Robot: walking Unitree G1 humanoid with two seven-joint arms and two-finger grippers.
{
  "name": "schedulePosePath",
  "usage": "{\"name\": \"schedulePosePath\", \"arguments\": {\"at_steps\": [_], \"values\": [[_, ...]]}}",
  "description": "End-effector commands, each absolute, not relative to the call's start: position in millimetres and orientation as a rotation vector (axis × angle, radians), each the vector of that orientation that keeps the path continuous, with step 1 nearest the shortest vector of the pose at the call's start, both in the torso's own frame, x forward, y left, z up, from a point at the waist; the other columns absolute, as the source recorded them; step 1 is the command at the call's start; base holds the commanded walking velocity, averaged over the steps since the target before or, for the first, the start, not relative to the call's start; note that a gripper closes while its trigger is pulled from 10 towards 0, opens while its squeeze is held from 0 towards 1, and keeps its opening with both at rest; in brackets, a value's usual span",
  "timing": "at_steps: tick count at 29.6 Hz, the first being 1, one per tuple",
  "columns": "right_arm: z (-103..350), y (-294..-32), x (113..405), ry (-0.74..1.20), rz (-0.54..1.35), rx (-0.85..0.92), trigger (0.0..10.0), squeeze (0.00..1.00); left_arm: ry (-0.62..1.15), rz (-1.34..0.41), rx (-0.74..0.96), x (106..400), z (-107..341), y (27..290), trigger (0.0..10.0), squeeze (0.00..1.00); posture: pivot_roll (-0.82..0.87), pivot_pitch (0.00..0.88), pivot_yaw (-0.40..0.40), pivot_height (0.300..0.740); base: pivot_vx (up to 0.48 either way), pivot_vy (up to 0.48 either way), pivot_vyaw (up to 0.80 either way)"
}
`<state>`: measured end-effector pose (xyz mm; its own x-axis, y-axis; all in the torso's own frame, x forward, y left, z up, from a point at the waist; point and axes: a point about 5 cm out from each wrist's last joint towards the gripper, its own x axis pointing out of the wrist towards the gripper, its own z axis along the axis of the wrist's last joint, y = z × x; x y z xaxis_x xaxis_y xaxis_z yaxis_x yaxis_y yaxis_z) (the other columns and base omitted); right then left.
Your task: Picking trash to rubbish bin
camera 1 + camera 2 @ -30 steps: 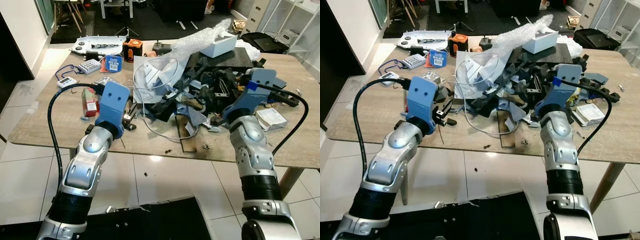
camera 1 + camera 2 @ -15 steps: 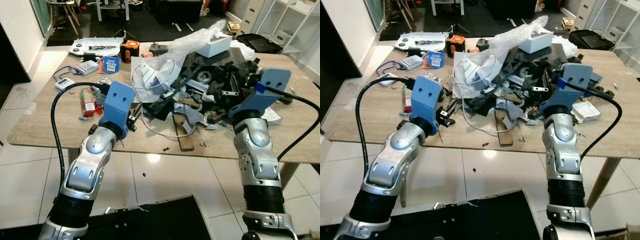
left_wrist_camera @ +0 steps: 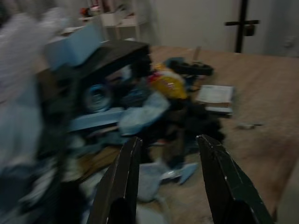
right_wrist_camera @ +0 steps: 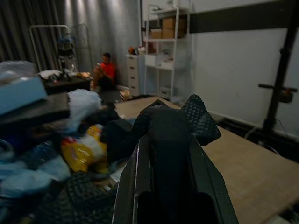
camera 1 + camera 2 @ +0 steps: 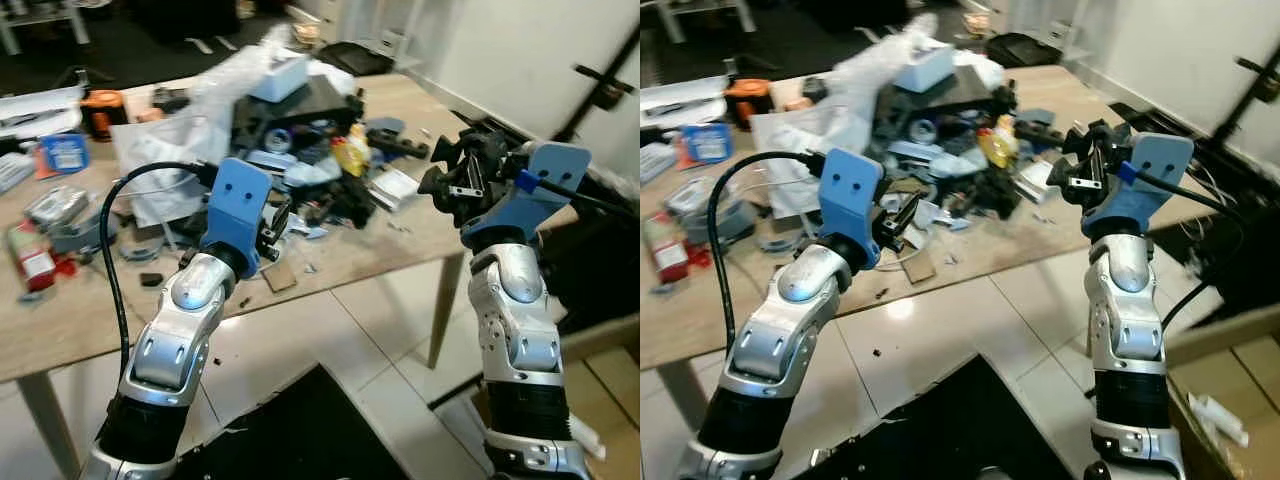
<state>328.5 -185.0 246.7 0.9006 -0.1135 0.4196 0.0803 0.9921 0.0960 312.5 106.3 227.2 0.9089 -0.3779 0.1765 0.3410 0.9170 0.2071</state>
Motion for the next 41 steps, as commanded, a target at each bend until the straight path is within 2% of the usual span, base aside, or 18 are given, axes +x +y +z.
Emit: {"name": "schedulePosePath", "arguments": {"at_steps": [1, 10, 15, 21, 25, 41], "values": [[247, -186, 325, -0.440, -0.112, 0.071, 10.0, 0.00, -0.252, -0.400, 0.186, 308, 230, 104, 10.0, 0.00, 0.11, 0.100, -0.042, 0.740, 0.000, 0.000, -0.80], [232, -188, 324, -0.383, -0.115, 0.041, 10.0, 0.00, -0.215, -0.529, 0.079, 300, 226, 94, 10.0, 0.00, 0.11, 0.088, -0.041, 0.740, 0.000, 0.000, -0.80], [223, -195, 322, -0.339, -0.147, 0.014, 10.0, 0.00, -0.225, -0.574, 0.102, 295, 224, 89, 10.0, 0.00, 0.11, 0.077, -0.038, 0.740, 0.000, 0.000, -0.80], [220, -197, 321, -0.325, -0.157, 0.012, 10.0, 0.00, -0.220, -0.563, 0.118, 296, 222, 90, 10.0, 0.00, 0.11, 0.077, -0.038, 0.740, 0.000, 0.000, -0.80], [214, -197, 320, -0.304, -0.167, 0.017, 10.0, 0.00, -0.143, -0.475, 0.167, 305, 211, 98, 10.0, 0.00, 0.10, 0.065, -0.036, 0.740, 0.000, 0.000, -0.80], [193, -192, 320, -0.206, -0.159, 0.040, 10.0, 0.00, -0.170, -0.531, 0.108, 300, 214, 96, 10.0, 0.00, 0.10, 0.063, -0.038, 0.740, 0.000, 0.000, -0.80]]}}
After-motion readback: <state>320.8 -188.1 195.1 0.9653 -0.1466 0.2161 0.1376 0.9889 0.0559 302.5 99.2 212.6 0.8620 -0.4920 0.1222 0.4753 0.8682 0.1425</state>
